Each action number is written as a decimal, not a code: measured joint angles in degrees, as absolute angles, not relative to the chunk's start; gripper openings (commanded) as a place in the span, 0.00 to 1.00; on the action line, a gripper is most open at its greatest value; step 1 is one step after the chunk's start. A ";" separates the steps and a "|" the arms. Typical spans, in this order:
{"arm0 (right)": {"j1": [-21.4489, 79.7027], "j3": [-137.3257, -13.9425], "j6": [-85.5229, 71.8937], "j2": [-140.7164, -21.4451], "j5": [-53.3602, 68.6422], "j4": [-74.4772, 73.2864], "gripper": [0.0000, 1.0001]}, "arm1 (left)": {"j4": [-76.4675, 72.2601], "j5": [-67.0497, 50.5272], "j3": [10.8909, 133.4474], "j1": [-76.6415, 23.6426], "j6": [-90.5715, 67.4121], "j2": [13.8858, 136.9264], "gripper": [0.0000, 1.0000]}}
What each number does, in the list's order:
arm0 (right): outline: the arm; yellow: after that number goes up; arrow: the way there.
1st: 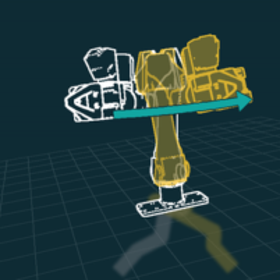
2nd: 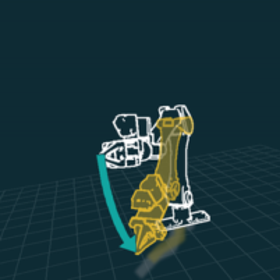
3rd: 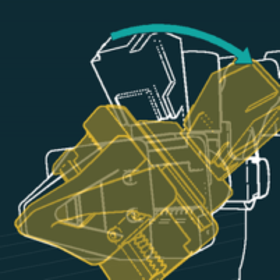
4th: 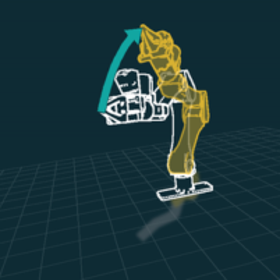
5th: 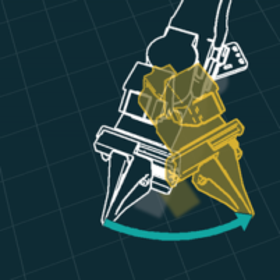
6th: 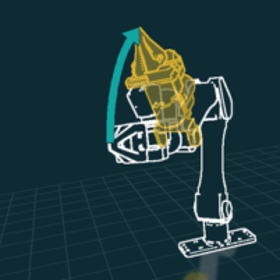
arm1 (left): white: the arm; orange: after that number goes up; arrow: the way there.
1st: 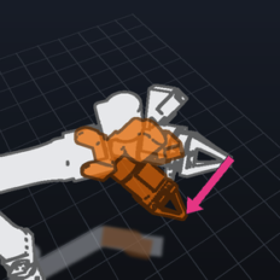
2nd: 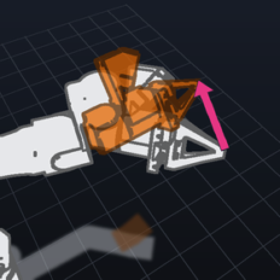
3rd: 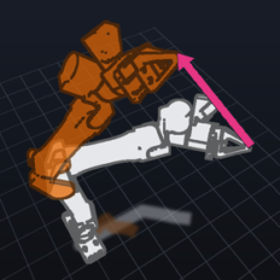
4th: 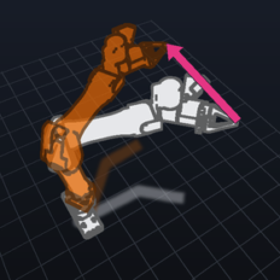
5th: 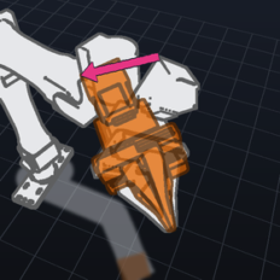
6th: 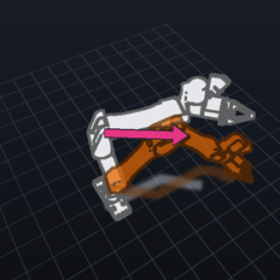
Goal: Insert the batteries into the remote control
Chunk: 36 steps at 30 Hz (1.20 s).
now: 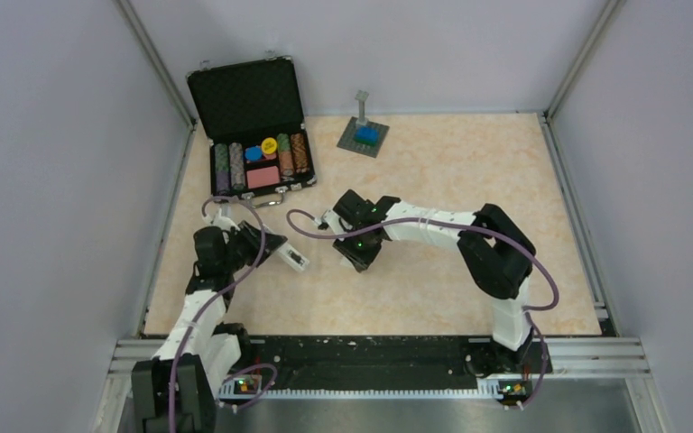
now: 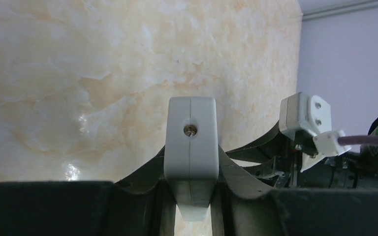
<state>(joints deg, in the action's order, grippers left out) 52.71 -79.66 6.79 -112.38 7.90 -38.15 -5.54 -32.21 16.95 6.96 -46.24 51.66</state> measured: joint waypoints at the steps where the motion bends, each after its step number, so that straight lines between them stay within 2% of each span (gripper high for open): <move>1: 52.71 -79.15 6.39 -111.68 8.14 -38.17 0.29 | -7.60 -33.10 15.53 6.55 -46.30 51.03 0.00; 8: 52.71 -77.97 4.19 -105.51 10.00 -37.98 0.29 | -17.02 -35.46 9.82 3.86 -46.78 45.63 0.00; 18: 52.71 -77.06 1.69 -98.45 12.67 -35.92 0.28 | -26.46 -33.08 8.88 -4.14 -48.73 47.33 0.00; 24: 52.77 -76.86 -0.27 -96.42 13.65 -34.50 0.28 | -26.83 -27.38 10.35 -10.35 -49.52 51.75 0.00; 36: 53.82 -76.47 -3.03 -96.40 13.78 -33.47 0.28 | -25.12 -21.37 15.92 -13.17 -51.88 56.36 0.00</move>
<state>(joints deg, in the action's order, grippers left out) 53.82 -76.47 -3.03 -96.40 13.78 -33.47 -25.12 -21.37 15.92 -13.17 -51.88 56.36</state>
